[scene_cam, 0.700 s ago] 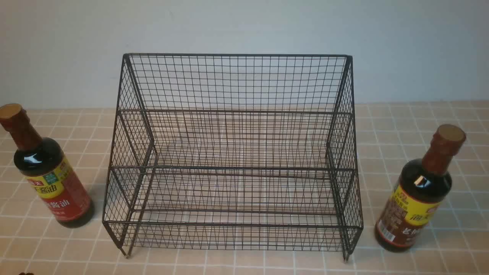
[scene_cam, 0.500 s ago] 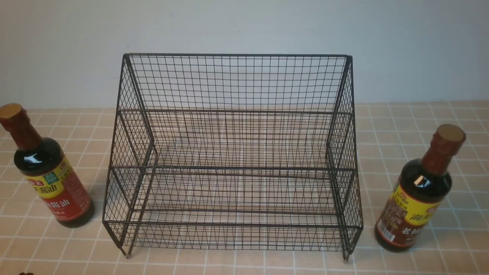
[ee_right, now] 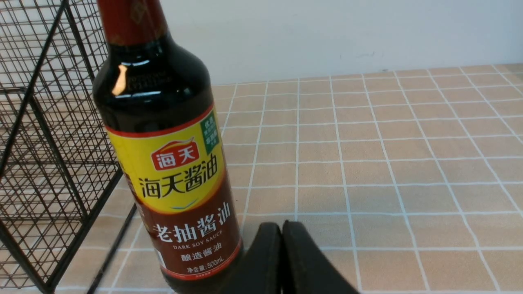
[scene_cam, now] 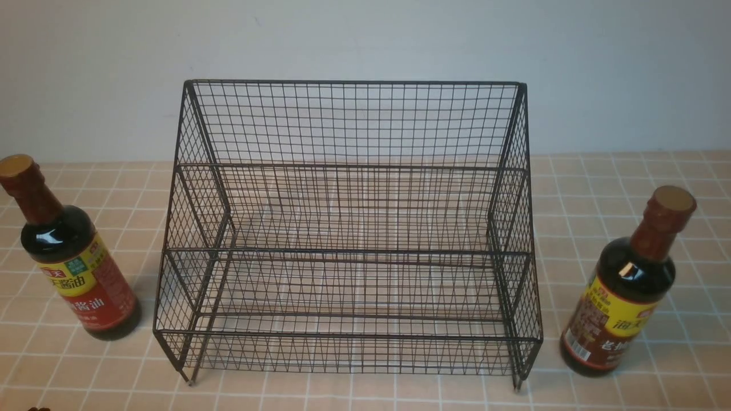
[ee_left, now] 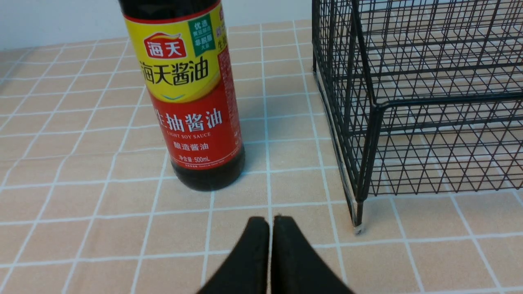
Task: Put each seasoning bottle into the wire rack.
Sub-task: Use the right arm to grab the condiment bottle closest to it
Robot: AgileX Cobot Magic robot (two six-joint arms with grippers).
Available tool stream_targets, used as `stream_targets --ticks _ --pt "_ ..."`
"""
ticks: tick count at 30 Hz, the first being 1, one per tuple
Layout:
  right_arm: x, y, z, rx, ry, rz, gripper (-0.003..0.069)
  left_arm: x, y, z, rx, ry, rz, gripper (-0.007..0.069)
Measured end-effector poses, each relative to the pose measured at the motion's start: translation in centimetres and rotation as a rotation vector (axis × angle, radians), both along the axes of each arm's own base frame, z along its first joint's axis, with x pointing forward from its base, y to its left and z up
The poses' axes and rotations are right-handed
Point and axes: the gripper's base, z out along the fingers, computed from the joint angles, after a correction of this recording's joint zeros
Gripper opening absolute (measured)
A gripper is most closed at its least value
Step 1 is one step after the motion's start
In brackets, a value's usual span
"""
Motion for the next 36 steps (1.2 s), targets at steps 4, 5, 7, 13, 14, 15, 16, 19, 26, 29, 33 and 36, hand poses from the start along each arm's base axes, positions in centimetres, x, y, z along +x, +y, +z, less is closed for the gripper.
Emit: stream_targets --ticks 4,5,7,13,14,15,16,19,26,29,33,36 --pt "0.0 0.0 0.1 0.018 -0.005 -0.001 -0.0015 0.0 0.0 0.0 0.000 0.000 0.000 -0.0007" --pt "0.1 0.1 0.2 0.086 -0.027 -0.004 -0.0015 0.0 0.0 0.0 0.000 0.000 0.000 -0.0007" --pt "0.1 0.2 0.4 0.178 -0.054 -0.008 -0.0015 0.0 0.0 0.0 0.000 0.000 0.000 -0.0007" --pt "0.2 0.2 1.4 0.345 -0.164 -0.019 -0.0015 0.0 0.0 0.0 0.000 0.000 0.000 -0.0007" --pt "0.2 0.2 1.6 0.352 -0.181 -0.020 -0.0015 0.0 0.0 0.0 0.000 0.000 0.000 -0.0007" --pt "0.2 0.2 1.7 0.352 -0.192 -0.021 -0.0015 0.0 0.0 0.0 0.000 0.000 0.000 -0.0007" --pt "0.2 0.1 1.7 0.352 -0.196 -0.021 -0.0015 0.0 0.0 0.0 0.000 0.000 0.000 -0.0007" --pt "0.2 0.1 1.9 0.354 -0.220 -0.023 -0.0015 0.0 0.0 0.0 0.000 0.000 0.000 -0.0007" --pt "0.2 0.1 2.0 0.359 -0.230 -0.024 -0.0015 0.0 0.0 0.0 0.000 0.000 0.000 -0.0007" --pt "0.2 0.0 2.2 0.446 -0.248 -0.032 -0.0015 0.0 0.0 0.0 0.000 0.000 0.000 -0.0007" --pt "0.2 -0.1 2.6 0.529 -0.287 -0.042 -0.0015 0.0 0.0 0.0 0.000 0.000 0.000 -0.0007" --pt "0.2 -0.2 2.9 0.547 -0.329 -0.047 -0.0015 0.0 0.0 0.0 0.000 0.000 0.000 -0.0007"
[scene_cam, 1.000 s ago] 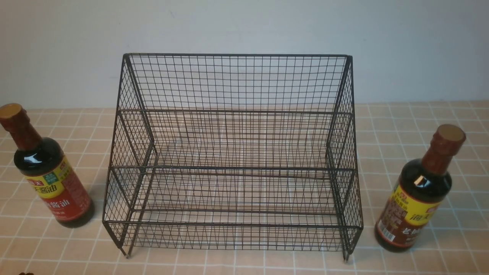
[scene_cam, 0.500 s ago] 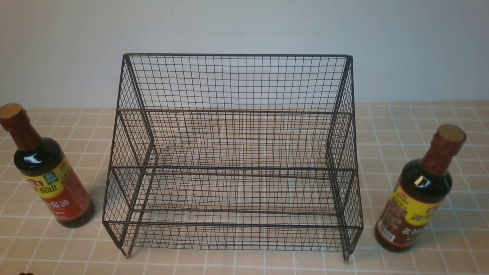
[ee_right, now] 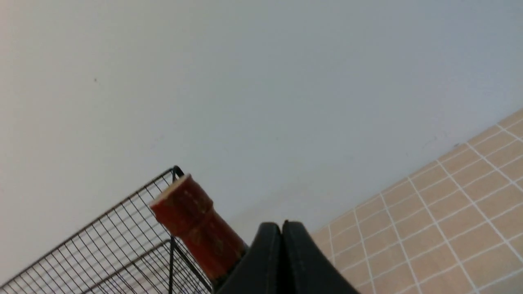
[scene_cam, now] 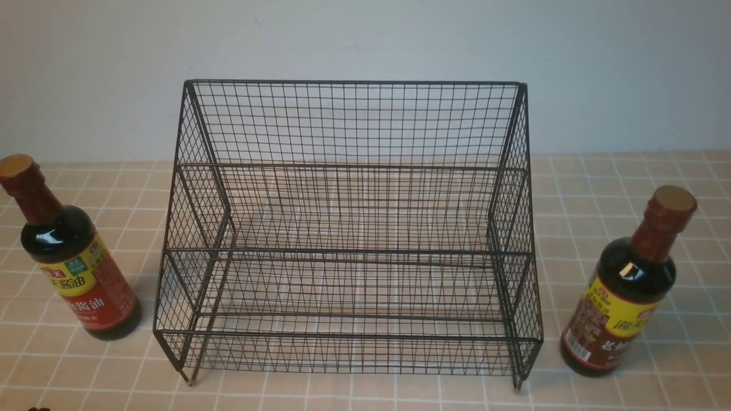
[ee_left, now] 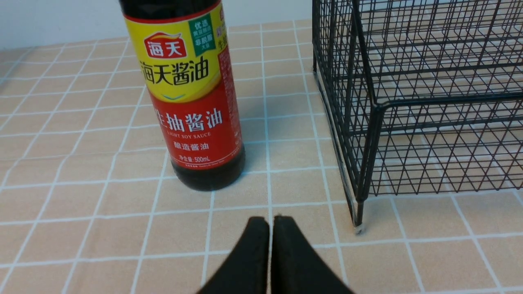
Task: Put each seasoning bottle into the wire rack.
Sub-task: Use the right arm to grab the condiment bottle closest to it
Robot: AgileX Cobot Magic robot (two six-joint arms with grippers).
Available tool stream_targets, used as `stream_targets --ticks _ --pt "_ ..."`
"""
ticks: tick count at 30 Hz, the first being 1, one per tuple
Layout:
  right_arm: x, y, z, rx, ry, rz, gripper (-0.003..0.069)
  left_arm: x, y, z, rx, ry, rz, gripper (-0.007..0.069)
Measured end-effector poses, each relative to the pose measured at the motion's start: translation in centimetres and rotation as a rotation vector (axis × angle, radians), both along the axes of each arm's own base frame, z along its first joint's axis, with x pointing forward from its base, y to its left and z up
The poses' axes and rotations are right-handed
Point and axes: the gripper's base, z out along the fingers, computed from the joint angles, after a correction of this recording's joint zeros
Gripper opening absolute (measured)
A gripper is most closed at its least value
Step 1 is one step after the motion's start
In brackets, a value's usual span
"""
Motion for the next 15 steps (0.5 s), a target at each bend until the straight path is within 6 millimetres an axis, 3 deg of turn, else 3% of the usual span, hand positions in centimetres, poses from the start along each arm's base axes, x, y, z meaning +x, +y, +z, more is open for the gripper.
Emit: stream_targets --ticks 7,11,15 --pt "-0.4 -0.2 2.0 0.036 -0.097 -0.015 -0.0015 0.0 0.0 0.0 0.000 0.000 0.000 -0.0007" --pt "-0.4 0.3 7.8 -0.211 -0.067 -0.005 -0.0015 0.0 0.0 0.0 0.000 0.000 0.000 -0.0007" --pt "1.8 0.4 11.1 -0.343 0.036 0.004 -0.0015 0.0 0.0 0.0 0.000 0.000 0.000 -0.0007"
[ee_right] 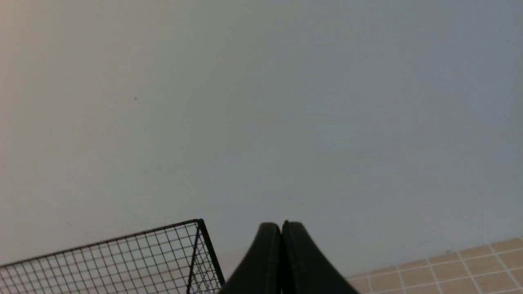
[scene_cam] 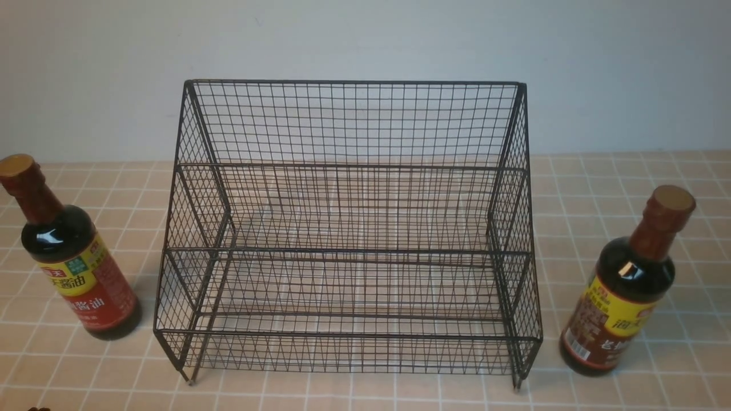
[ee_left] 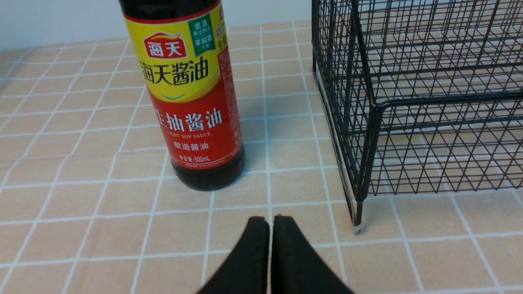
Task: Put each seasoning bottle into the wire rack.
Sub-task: Use the right arm to grab the condiment bottle closest to it
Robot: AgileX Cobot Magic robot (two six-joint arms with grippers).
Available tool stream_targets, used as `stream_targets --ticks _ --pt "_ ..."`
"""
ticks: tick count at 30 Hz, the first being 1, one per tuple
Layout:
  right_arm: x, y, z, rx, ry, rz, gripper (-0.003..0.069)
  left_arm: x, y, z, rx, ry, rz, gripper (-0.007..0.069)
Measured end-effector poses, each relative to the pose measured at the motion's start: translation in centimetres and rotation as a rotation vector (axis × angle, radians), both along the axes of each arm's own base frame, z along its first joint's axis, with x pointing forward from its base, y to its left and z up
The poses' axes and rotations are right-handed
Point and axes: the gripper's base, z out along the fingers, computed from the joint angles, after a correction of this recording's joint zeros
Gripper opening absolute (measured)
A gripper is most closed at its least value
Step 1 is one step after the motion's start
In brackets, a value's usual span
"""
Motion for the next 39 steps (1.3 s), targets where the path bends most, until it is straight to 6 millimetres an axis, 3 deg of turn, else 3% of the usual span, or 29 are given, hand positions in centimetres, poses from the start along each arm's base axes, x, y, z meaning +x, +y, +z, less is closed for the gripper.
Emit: stream_targets --ticks 2,5,8,11,16,24,27,35,39 --pt "0.9 0.0 1.2 -0.045 0.021 -0.002 -0.0015 0.0 0.0 0.0 0.000 0.000 0.000 -0.0007" --pt "4.2 0.2 2.9 -0.136 0.117 0.009 -0.0010 0.0 0.0 0.0 0.000 0.000 0.000 -0.0007" --pt "6.1 0.6 3.2 -0.160 0.175 0.041 -0.0001 0.0 0.0 0.0 0.000 0.000 0.000 -0.0007" --pt "8.7 2.2 3.2 -0.224 0.238 0.145 0.0036 0.0 0.0 0.0 0.000 0.000 0.000 -0.0007" --pt "10.9 4.1 2.2 -0.277 0.268 0.235 0.0186 0.0 0.0 0.0 0.000 0.000 0.000 -0.0007" --pt "12.7 4.7 -0.1 -0.293 0.402 0.268 0.0526 0.0 0.0 0.0 0.000 0.000 0.000 -0.0007" --pt "13.3 4.9 -1.1 -0.324 0.460 0.284 0.0612 0.0 0.0 0.0 0.000 0.000 0.000 -0.0007" --pt "14.2 5.2 -3.1 -0.337 0.601 0.312 0.0634 0.0 0.0 0.0 0.000 0.000 0.000 -0.0007" --pt "14.4 5.2 -3.5 -0.343 0.619 0.306 0.0570 0.0 0.0 0.0 0.000 0.000 0.000 -0.0007"
